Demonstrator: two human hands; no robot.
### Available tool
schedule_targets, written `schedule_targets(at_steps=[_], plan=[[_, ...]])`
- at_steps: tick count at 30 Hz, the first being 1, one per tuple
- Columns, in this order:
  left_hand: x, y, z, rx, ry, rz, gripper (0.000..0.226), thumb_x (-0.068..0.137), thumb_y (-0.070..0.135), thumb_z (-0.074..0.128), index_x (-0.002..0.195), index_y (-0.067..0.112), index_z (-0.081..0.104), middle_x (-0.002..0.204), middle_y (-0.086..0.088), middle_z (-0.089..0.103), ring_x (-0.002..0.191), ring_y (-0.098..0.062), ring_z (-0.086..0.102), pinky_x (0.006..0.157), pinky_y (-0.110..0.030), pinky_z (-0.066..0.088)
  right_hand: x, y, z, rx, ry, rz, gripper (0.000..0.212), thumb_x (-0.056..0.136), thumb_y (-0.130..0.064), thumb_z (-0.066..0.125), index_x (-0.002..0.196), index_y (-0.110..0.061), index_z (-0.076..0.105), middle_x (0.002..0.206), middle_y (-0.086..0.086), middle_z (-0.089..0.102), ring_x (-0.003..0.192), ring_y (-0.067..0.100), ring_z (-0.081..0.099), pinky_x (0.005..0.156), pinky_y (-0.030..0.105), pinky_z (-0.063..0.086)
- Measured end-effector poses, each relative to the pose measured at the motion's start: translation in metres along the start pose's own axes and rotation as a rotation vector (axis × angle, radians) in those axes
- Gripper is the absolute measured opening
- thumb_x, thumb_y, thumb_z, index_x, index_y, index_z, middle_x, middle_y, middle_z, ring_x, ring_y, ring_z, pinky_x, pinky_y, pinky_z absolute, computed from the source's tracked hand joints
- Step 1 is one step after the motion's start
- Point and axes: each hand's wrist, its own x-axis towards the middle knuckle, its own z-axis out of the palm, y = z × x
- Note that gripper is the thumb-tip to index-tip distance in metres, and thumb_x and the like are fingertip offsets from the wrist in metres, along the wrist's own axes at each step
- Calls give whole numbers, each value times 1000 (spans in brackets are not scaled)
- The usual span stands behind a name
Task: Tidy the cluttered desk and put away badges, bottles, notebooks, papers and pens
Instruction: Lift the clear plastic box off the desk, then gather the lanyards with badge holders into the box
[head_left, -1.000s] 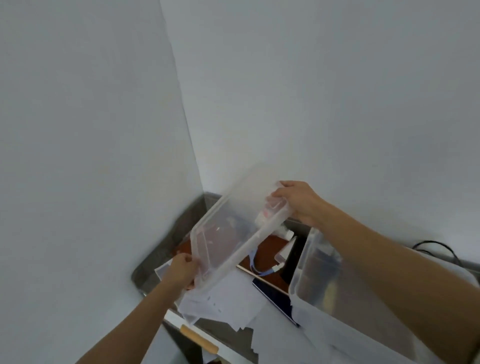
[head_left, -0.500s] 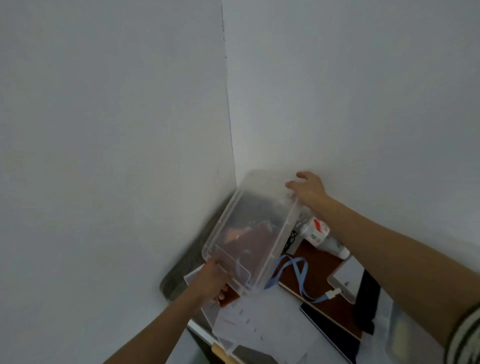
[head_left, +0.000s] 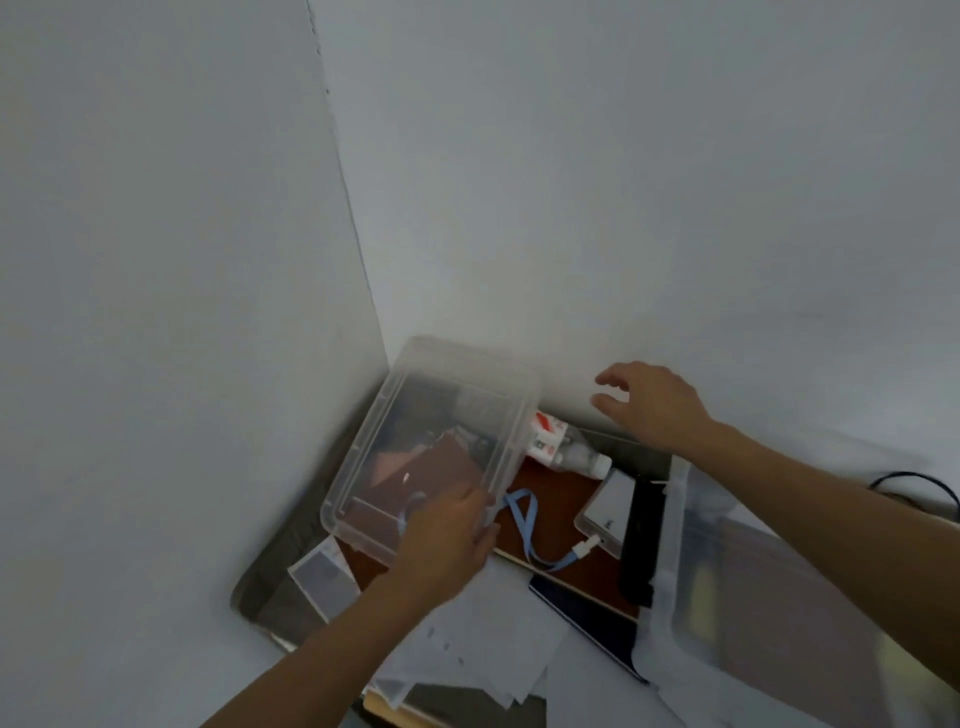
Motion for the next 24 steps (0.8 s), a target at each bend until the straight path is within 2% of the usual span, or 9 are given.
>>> schedule_targets(at_steps=[2, 6, 8, 10, 14, 17, 20, 22, 24], plan=[[11, 29, 15, 7, -49, 100, 30, 93, 36, 54, 115, 16, 61, 112, 1, 56, 102, -16, 55, 85, -27, 45, -16, 16, -6, -28, 12, 24, 40, 96, -44, 54, 130, -23, 57, 129, 1, 60, 113, 20, 57, 93, 35, 46], [26, 52, 52, 198, -215, 214, 39, 87, 46, 58, 103, 11, 63, 110, -8, 56, 107, -26, 51, 85, -37, 41, -46, 45, -14, -127, -6, 115, 41, 97, -48, 50, 130, -25, 57, 130, 1, 60, 115, 22, 57, 96, 38, 46], [30, 52, 64, 306, -259, 232, 31, 91, 36, 55, 108, 9, 60, 115, -11, 56, 112, -29, 50, 91, -40, 37, -56, 60, -11, -123, -32, 193, 43, 97, -53, 45, 125, -25, 60, 126, 1, 63, 111, 23, 59, 94, 38, 47], [36, 46, 72, 369, -265, 253, 23, 95, 26, 49, 108, 10, 58, 114, -10, 58, 112, -30, 51, 98, -40, 35, -65, 71, -6, -18, -54, 270, 48, 97, -59, 39, 118, -24, 65, 119, 1, 67, 105, 23, 60, 89, 38, 48], [45, 39, 68, 381, -307, 276, 33, 98, 41, 40, 105, 14, 58, 114, -5, 56, 111, -25, 49, 98, -38, 33, -77, 80, 1, 10, 9, 269, 55, 97, -63, 30, 110, -24, 67, 108, 1, 70, 96, 22, 62, 82, 35, 49], [44, 41, 61, 418, -383, 313, 39, 93, 47, 45, 113, 15, 53, 118, -5, 53, 114, -25, 46, 97, -40, 33, -76, 79, 4, -43, 45, 273, 55, 97, -63, 29, 109, -25, 67, 105, 3, 70, 95, 25, 63, 76, 33, 45], [43, 50, 61, 468, -455, 336, 29, 98, 31, 44, 116, 11, 54, 121, -9, 53, 115, -26, 47, 98, -40, 32, -75, 79, 7, -60, 46, 280, 54, 97, -63, 28, 107, -25, 66, 104, 4, 70, 97, 27, 63, 76, 32, 43], [48, 55, 53, 270, -462, 264, 23, 101, 29, 43, 105, 11, 57, 110, -9, 58, 99, -21, 52, 90, -37, 38, -76, 79, 6, -53, 39, 283, 55, 97, -63, 29, 108, -25, 66, 105, 3, 70, 97, 26, 62, 77, 32, 44], [62, 55, 35, -188, -495, 58, 20, 101, 28, 46, 89, 14, 54, 88, -5, 62, 75, -13, 54, 74, -32, 43, -74, 79, 3, -26, 8, 288, 53, 97, -63, 31, 108, -25, 67, 106, 1, 69, 98, 24, 62, 78, 33, 45]])
